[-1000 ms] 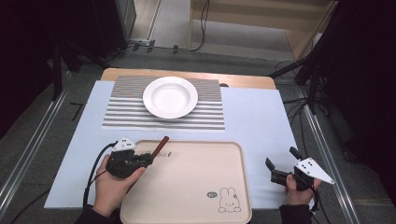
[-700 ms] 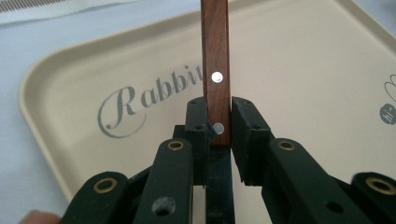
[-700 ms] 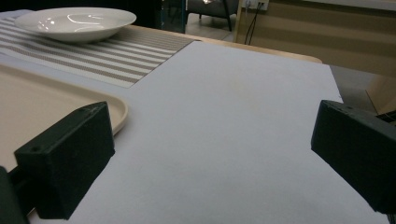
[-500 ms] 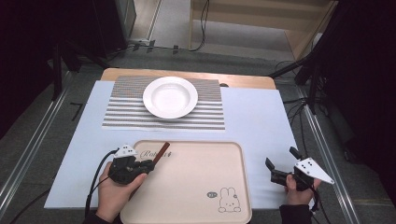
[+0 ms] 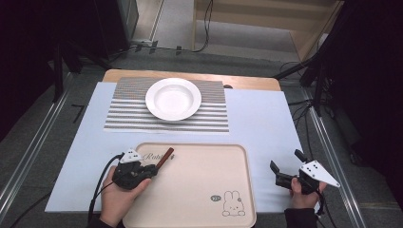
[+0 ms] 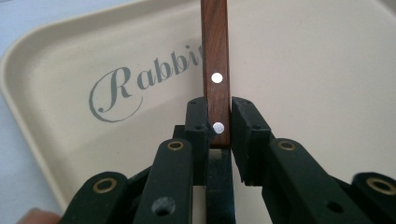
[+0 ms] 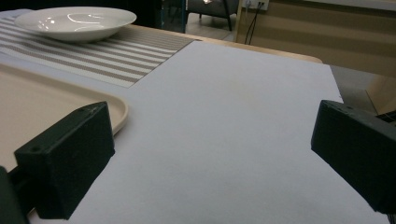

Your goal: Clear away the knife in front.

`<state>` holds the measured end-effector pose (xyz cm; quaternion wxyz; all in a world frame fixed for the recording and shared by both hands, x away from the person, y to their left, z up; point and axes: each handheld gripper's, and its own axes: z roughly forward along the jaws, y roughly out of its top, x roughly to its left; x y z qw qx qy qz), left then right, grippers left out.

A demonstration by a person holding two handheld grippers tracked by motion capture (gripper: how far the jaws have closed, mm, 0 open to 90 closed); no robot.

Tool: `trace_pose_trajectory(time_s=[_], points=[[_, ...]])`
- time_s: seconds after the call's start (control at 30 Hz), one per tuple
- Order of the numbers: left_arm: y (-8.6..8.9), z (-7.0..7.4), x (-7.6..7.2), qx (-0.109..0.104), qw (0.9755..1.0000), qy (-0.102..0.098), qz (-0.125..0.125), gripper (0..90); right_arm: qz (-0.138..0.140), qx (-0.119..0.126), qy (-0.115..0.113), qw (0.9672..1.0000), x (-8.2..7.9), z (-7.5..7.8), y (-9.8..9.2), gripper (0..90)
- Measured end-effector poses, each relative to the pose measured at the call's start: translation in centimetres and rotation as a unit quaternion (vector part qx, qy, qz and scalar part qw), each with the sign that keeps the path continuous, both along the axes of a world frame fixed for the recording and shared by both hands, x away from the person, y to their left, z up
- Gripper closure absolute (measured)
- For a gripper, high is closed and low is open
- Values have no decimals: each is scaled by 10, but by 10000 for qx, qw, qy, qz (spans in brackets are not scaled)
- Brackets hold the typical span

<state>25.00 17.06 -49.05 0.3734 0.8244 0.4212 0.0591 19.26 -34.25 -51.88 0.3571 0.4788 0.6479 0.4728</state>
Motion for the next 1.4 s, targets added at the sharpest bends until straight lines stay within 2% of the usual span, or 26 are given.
trace_pose_trajectory(time_s=[0.27, 0.3, 0.4, 0.53, 0.73, 1.13, 1.17, 1.4], points=[[0, 1, 0, 22, 10000, -47, 3, 758, -9, -11, 6, 10000, 0, 0, 0, 0], [1, 1, 0, -6, 9999, -106, 25, 720, -16, -5, 7, 10000, 0, 0, 0, 0], [1, 2, -1, 20, 9998, -186, 39, 726, -8, -11, 7, 10000, 0, 0, 0, 0], [-2, 6, -2, 21, 9994, -341, -113, 792, -7, -11, 9, 10000, 0, 0, 0, 0], [-11, 8, 1, 60, 9986, -354, -377, 893, -9, -11, 20, 10000, 0, 0, 0, 0], [-33, 3, 12, 498, 9959, -282, -705, 896, -15, -14, 15, 10000, 0, 0, 0, 0], [-35, 1, 12, 677, 9947, -273, -731, 897, -14, -13, 15, 10000, 0, 0, 0, 0], [-33, -1, 13, 916, 9929, -272, -705, 898, -15, -15, 14, 10000, 0, 0, 0, 0]])
